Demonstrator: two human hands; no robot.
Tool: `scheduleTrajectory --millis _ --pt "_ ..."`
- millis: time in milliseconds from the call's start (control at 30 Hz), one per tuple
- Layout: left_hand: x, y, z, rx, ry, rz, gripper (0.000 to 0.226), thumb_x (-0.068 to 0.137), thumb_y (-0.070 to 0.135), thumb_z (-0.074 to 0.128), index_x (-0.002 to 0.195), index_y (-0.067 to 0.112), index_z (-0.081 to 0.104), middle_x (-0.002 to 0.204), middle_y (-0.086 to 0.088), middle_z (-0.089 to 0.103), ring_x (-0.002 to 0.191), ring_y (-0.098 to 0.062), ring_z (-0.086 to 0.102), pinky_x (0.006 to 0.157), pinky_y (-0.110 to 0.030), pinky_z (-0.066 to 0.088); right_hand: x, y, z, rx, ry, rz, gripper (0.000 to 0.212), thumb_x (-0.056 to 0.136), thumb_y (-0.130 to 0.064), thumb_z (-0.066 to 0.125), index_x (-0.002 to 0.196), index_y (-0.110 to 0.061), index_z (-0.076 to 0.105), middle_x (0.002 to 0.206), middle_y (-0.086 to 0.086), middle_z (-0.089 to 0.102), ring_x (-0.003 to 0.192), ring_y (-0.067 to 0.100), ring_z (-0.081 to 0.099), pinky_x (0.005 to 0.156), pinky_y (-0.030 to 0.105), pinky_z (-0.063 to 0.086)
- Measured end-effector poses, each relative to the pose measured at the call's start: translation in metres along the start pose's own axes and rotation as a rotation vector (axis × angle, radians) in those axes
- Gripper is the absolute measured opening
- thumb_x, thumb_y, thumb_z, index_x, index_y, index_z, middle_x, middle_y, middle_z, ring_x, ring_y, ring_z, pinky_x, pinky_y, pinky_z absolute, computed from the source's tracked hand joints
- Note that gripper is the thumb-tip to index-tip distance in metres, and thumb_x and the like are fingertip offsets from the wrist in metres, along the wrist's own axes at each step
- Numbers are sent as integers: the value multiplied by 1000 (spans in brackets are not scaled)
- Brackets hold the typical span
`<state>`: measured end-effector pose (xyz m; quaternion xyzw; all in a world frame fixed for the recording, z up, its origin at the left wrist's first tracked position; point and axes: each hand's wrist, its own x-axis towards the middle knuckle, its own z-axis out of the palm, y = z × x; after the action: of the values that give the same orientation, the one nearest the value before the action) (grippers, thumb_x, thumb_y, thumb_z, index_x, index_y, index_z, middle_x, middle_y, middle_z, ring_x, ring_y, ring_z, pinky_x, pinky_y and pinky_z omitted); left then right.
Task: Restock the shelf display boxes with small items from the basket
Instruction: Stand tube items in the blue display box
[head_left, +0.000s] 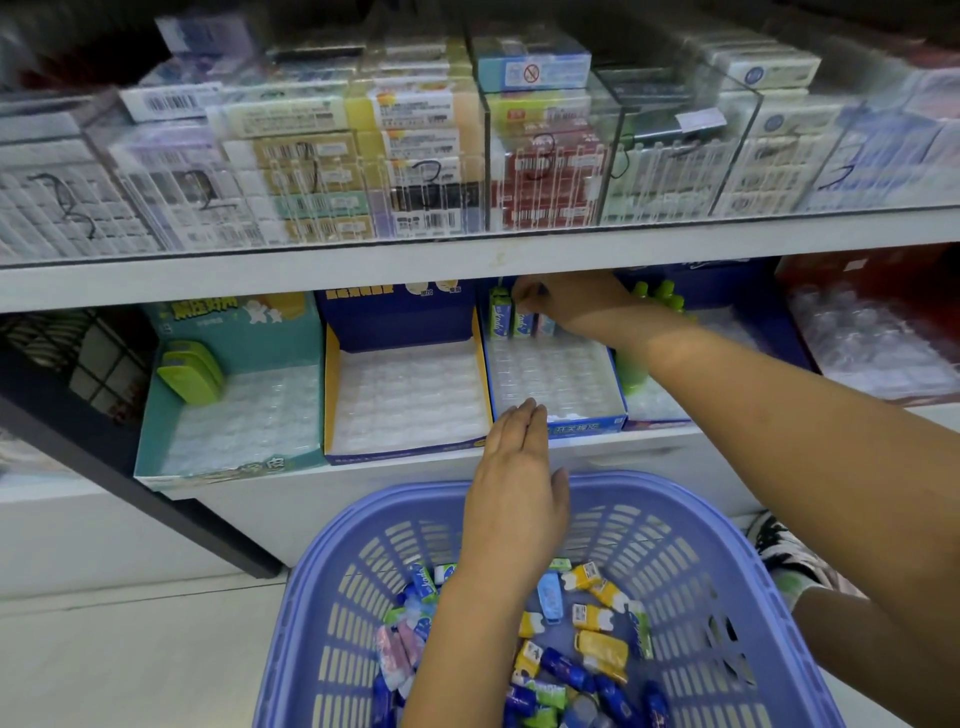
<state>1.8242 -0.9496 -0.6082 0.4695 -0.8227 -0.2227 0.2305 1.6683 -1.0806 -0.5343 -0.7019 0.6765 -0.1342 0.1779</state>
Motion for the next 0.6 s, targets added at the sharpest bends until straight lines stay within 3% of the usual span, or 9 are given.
scheduleTrajectory --millis 100,333,467,533,600 --pt "-1 0 0 11 4 9 62 96 20 48 150 12 20 157 2 17 145 -11 10 115 -18 9 1 -5 0 20 -2 44 26 94 -22 53 117 -15 63 122 5 62 110 24 56 96 31 44" --pt "-1 -5 0 15 -16 25 62 96 19 48 151 14 18 158 3 14 145 -10 8 117 -21 11 -1 -13 12 25 134 171 32 92 -13 48 117 4 58 117 23 62 111 37 55 94 42 46" --pt "-1 -8 0 21 -22 51 62 96 17 49 150 14 19 158 2 15 145 -11 9 115 -19 9 -5 -11 11 29 208 166 29 95 -13 46 113 2 63 115 18 64 106 29 59 90 32 46" --pt "-4 -9 -1 -20 9 67 59 96 18 49 149 15 25 157 4 20 144 -9 15 113 -16 13 -10 -14 8 -29 198 143 29 96 -12 43 115 -6 64 117 12 64 106 26 58 85 26 42" --pt "-10 -8 -3 -134 153 71 45 95 20 50 139 16 43 145 6 40 133 -6 35 104 -11 25 -24 -19 3 -96 217 105 27 95 -11 45 113 -10 65 113 10 65 102 26 59 81 25 43"
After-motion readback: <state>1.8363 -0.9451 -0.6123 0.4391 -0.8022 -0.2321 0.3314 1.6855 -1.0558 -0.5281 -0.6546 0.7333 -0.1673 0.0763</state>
